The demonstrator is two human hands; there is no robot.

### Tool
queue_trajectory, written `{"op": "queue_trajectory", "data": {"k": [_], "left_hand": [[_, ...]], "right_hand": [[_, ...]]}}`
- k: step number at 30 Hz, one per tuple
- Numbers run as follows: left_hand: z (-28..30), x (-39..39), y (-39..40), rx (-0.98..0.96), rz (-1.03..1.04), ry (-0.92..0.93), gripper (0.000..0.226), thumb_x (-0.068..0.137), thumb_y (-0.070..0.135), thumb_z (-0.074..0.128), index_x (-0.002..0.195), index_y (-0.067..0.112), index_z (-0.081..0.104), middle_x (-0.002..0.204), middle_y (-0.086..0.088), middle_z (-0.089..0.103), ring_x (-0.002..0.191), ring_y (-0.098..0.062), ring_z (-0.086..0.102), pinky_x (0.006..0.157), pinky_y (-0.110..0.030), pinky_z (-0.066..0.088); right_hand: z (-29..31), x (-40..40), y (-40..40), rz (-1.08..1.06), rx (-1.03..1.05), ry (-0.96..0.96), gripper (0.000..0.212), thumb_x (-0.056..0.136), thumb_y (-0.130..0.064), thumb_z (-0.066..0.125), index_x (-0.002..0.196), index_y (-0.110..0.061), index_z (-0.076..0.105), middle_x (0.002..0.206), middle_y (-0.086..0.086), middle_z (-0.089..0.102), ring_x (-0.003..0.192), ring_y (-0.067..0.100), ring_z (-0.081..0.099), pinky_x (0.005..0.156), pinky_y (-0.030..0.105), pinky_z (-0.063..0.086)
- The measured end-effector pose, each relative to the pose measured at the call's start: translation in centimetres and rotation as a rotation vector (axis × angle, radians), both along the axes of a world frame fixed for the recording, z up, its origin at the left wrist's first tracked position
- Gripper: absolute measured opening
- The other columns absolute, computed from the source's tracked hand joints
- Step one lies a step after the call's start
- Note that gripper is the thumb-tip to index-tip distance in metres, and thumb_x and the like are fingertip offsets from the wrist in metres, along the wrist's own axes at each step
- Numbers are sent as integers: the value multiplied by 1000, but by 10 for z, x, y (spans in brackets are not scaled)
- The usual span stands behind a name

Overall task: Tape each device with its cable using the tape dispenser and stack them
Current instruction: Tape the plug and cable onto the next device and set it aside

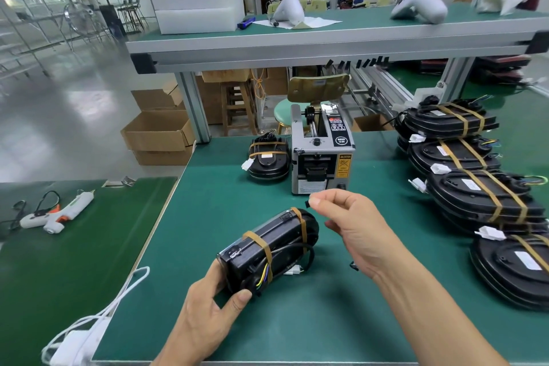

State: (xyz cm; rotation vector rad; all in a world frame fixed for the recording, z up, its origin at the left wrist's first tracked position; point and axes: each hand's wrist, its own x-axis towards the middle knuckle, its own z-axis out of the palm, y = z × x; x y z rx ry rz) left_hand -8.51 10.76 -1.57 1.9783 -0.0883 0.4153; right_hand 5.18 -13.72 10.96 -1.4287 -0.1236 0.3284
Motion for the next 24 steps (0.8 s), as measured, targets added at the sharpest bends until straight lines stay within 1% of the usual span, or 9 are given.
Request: {"op": "queue_trajectory", "data": {"k": [3,5,8,13,17,19,21,23,24], "left_hand": [[-1,0,0,7,0,-3,57,95,71,67,147,57,51,134,17,74,124,-11,72,105,-23,54],[-1,0,0,4,-5,-9,57,95,69,68,148,56,51,135,17,74,125,-11,72,105,-22,54],[-2,0,0,15,-7,-12,56,96,67,68,148,53,52,134,15,75,123,-12,73,104,-23,55],[-5,1,1,16,-4,-19,54,97,65,70,147,51,54,132,14,75,121,-12,74,103,-24,56],[-5,1,1,17,-10,-17,55,98,63,69,148,48,53,134,13,74,122,-13,73,103,-25,55],[-6,0,1,15,-14,-20,55,99,61,69,149,47,53,134,13,74,122,-13,73,103,-24,55],[-6,0,2,14,-15,-24,55,100,59,70,150,46,53,135,12,74,123,-14,73,104,-25,55],[-7,1,2,16,-18,-29,54,100,58,70,150,45,53,136,12,73,124,-14,72,104,-26,55],[-7,1,2,16,-20,-30,54,100,58,70,150,45,53,136,12,73,124,-14,72,104,-26,55]], "right_hand": [[-4,-3,12,14,-37,-12,13,87,-15,81,75,-18,78,101,-9,80,85,-3,71,80,13,45],[-7,-4,19,15,-77,-17,14,87,-16,82,73,-18,79,105,-13,79,92,-6,72,79,11,46],[-11,-5,24,2,-91,-13,16,86,-18,82,71,-22,81,103,-15,78,94,-7,70,85,17,45],[-10,-6,26,-26,-78,-6,15,86,-19,83,72,-23,81,99,-20,78,88,-9,70,81,16,45],[-13,-5,26,-24,-94,-16,15,86,-16,82,72,-20,80,94,-25,77,88,-11,70,82,17,45],[-15,-5,26,-21,-116,-23,13,87,-15,81,74,-14,79,90,-24,77,86,-12,69,79,15,45],[-15,-7,27,-25,-139,-35,14,87,-14,80,74,-10,77,85,-23,77,82,-13,68,71,9,46],[-13,-9,28,-31,-156,-44,14,87,-13,80,73,-12,77,83,-22,77,81,-11,68,65,3,45],[-11,-11,28,-39,-168,-51,14,87,-14,80,73,-15,78,85,-21,77,83,-10,68,67,4,45]]}}
